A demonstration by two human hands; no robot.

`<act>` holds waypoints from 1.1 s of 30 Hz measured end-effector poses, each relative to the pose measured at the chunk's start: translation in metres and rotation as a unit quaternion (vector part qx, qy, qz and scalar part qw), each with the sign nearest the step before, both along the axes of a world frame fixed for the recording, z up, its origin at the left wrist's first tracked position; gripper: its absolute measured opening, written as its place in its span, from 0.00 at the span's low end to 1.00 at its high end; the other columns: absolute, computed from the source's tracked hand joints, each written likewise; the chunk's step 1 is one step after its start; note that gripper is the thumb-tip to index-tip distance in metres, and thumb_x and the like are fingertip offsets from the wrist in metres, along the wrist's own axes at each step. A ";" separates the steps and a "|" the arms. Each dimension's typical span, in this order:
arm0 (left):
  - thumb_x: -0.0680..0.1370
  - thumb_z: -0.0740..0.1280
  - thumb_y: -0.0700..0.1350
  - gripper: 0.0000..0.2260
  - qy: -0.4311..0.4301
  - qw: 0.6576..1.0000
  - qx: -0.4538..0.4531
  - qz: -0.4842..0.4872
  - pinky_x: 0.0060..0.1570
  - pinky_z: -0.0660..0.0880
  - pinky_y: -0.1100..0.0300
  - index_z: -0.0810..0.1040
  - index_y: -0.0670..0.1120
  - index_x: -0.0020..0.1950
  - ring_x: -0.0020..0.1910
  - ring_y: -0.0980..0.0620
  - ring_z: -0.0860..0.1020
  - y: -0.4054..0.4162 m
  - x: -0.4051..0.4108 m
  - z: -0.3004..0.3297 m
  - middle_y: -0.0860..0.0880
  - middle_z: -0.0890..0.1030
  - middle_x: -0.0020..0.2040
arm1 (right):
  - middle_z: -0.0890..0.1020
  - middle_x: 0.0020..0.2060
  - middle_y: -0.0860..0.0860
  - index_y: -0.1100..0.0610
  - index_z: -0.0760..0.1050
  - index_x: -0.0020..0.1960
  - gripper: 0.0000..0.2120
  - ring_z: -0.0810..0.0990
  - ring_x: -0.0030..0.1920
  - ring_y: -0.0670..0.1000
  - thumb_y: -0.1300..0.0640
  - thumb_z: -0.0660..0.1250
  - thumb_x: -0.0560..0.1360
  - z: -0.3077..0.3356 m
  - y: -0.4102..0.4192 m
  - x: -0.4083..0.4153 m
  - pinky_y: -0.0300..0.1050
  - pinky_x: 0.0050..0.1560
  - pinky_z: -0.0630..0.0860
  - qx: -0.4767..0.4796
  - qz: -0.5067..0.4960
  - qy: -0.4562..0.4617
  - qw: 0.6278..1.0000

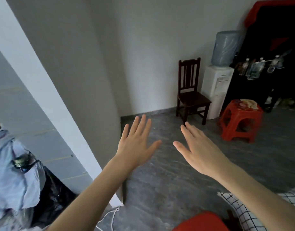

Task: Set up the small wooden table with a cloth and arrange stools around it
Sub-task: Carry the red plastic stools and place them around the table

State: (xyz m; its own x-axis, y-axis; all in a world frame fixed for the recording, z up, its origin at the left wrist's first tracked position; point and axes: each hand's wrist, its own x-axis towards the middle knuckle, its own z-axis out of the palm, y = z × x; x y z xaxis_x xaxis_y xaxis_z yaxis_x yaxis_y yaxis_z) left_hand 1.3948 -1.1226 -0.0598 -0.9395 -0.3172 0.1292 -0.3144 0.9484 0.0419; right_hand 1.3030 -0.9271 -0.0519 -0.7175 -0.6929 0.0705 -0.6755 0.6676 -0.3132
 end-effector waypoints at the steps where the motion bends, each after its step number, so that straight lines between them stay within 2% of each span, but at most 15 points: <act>1: 0.78 0.44 0.68 0.36 -0.009 1.000 -0.001 0.004 0.76 0.36 0.49 0.37 0.51 0.80 0.76 0.53 0.32 -0.007 0.000 -0.004 0.53 0.34 0.79 | 0.46 0.79 0.49 0.53 0.45 0.80 0.34 0.46 0.78 0.49 0.36 0.47 0.80 -0.003 -0.006 0.000 0.45 0.75 0.47 0.004 0.003 0.001 1.000; 4: 0.75 0.38 0.69 0.38 -0.025 1.000 0.007 0.009 0.75 0.34 0.49 0.36 0.51 0.79 0.76 0.53 0.31 -0.028 -0.003 -0.013 0.52 0.33 0.78 | 0.44 0.79 0.50 0.53 0.43 0.80 0.34 0.44 0.78 0.49 0.37 0.46 0.80 -0.011 -0.027 -0.001 0.46 0.76 0.44 0.015 0.015 0.000 1.000; 7: 0.75 0.39 0.69 0.38 -0.030 0.999 0.024 0.008 0.74 0.33 0.49 0.37 0.51 0.79 0.76 0.54 0.31 -0.052 -0.011 -0.014 0.52 0.33 0.78 | 0.39 0.78 0.49 0.52 0.41 0.80 0.35 0.40 0.78 0.49 0.37 0.48 0.80 -0.012 -0.051 -0.009 0.48 0.76 0.44 0.015 0.019 0.001 1.000; 12: 0.79 0.44 0.66 0.35 -0.028 0.999 0.043 0.011 0.76 0.36 0.48 0.41 0.49 0.80 0.76 0.55 0.33 -0.100 -0.027 -0.010 0.52 0.34 0.79 | 0.39 0.79 0.49 0.52 0.41 0.80 0.34 0.40 0.78 0.50 0.38 0.48 0.81 -0.001 -0.101 -0.032 0.48 0.76 0.45 0.029 0.017 0.012 0.999; 17: 0.80 0.44 0.65 0.34 -0.031 0.999 0.041 0.008 0.75 0.35 0.48 0.41 0.49 0.80 0.76 0.55 0.33 -0.154 -0.038 -0.015 0.51 0.35 0.79 | 0.39 0.78 0.49 0.51 0.42 0.80 0.34 0.39 0.78 0.49 0.38 0.49 0.80 0.000 -0.161 -0.048 0.47 0.75 0.45 0.033 0.010 -0.006 0.999; 22: 0.80 0.43 0.65 0.34 -0.061 0.997 0.040 -0.018 0.75 0.35 0.48 0.39 0.49 0.80 0.76 0.54 0.32 -0.190 -0.058 -0.020 0.51 0.34 0.79 | 0.37 0.78 0.48 0.50 0.42 0.79 0.35 0.39 0.78 0.49 0.36 0.50 0.79 -0.013 -0.194 -0.061 0.49 0.76 0.50 0.032 -0.018 -0.042 0.998; 33: 0.81 0.45 0.65 0.33 -0.074 0.990 0.096 -0.077 0.76 0.37 0.48 0.42 0.49 0.80 0.78 0.54 0.36 -0.203 -0.136 -0.026 0.51 0.38 0.80 | 0.37 0.78 0.49 0.50 0.43 0.80 0.34 0.41 0.78 0.51 0.39 0.53 0.80 -0.019 -0.218 -0.128 0.51 0.75 0.53 0.032 -0.073 -0.059 0.995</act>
State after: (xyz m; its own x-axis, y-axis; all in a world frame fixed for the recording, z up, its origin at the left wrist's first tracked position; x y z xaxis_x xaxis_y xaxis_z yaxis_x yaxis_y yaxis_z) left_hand 1.2591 -1.3259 -0.0860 -0.9826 -0.1750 -0.0623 -0.1838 0.9644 0.1903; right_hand 1.1754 -1.1446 -0.0710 -0.8113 -0.5814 -0.0608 -0.5315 0.7770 -0.3373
